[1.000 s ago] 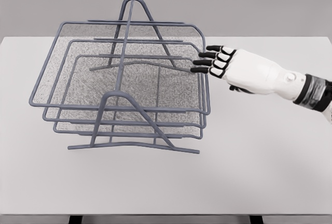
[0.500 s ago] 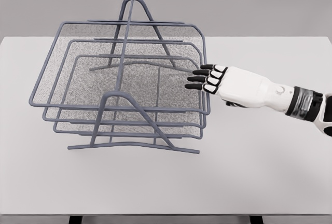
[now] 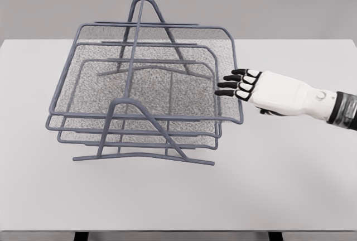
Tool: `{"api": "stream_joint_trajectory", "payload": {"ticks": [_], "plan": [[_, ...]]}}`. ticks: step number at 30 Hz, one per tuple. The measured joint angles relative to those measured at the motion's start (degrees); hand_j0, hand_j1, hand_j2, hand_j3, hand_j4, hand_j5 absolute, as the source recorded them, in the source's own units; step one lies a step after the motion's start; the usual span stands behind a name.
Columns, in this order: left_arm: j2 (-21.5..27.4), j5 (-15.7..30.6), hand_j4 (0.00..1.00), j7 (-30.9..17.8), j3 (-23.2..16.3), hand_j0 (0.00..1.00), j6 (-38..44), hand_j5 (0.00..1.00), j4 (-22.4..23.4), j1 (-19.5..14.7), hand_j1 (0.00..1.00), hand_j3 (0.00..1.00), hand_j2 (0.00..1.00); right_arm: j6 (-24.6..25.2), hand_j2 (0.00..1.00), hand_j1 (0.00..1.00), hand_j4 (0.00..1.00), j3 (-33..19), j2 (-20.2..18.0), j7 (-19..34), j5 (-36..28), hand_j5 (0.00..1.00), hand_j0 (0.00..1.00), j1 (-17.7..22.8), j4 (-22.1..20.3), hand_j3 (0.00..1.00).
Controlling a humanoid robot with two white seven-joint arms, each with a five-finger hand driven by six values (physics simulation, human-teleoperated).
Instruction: Pull out the upper folder box with right arm
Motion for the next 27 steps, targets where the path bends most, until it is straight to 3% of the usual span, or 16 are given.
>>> {"api": "stream_joint_trajectory", "payload": {"ticks": [27], "plan": [[0.00, 0.00, 1.00, 0.00, 0.02, 1.00, 0.00, 1.00, -0.02, 0.00, 1.00, 1.00, 1.00, 0.13, 1.00, 1.00, 1.00, -0.24, -9.27, -0.31, -5.26, 1.00, 1.00, 1.41, -0.39, 1.00]]}}
